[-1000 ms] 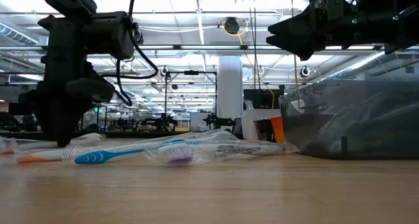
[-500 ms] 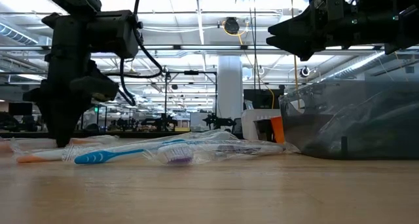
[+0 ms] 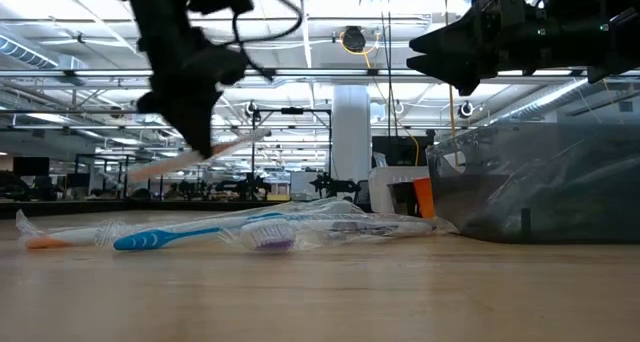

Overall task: Pick & Place Toothbrushes
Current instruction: Put the orange toothbrush into the black bin

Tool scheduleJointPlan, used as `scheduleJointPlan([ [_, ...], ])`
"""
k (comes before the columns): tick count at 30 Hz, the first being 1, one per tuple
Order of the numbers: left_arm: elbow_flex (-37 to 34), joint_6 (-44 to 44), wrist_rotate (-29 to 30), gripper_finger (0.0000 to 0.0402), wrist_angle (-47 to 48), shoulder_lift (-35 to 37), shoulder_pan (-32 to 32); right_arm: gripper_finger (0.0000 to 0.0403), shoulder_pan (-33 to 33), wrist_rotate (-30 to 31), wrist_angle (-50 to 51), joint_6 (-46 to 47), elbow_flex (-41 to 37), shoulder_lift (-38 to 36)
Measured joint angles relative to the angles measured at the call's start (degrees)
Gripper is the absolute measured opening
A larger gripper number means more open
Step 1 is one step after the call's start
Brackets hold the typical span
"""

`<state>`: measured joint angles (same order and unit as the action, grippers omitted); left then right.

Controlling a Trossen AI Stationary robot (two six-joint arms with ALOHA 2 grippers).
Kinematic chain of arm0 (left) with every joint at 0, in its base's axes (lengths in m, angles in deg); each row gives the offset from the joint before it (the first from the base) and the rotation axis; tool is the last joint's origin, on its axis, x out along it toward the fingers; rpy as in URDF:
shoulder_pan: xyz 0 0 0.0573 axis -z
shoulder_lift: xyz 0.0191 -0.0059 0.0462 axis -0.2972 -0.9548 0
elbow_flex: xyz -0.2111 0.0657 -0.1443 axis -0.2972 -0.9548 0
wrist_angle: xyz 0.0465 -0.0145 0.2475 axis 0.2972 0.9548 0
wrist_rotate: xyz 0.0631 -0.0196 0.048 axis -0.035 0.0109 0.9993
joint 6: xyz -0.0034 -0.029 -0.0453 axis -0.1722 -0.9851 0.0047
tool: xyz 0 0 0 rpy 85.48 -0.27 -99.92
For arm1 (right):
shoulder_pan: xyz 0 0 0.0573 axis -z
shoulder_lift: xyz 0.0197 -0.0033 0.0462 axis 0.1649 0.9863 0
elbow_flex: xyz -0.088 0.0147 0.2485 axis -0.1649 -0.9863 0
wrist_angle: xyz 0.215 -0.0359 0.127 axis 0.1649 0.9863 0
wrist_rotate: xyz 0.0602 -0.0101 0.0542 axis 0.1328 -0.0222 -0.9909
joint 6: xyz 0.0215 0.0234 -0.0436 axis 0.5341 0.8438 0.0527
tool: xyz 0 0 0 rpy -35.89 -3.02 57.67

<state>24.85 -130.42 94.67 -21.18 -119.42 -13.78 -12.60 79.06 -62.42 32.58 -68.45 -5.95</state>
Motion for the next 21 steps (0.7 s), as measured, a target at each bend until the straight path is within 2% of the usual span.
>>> scheduleJointPlan([
  [4,2.6,7.9,1.9,0.0005,-8.3,0.0,0.0,0.0212,0.0,-0.2,-0.4,1.5,0.0,0.0],
  [15,3.5,30.5,1.9,0.0005,-40.1,0.0,0.0,0.0212,0.0,-0.1,-4.8,4.5,0.0,0.0],
  [21,3.5,37.6,1.8,0.0004,-48.6,0.0,-0.3,0.0212,0.1,1.4,-5.4,4.5,2.5,0.5],
])
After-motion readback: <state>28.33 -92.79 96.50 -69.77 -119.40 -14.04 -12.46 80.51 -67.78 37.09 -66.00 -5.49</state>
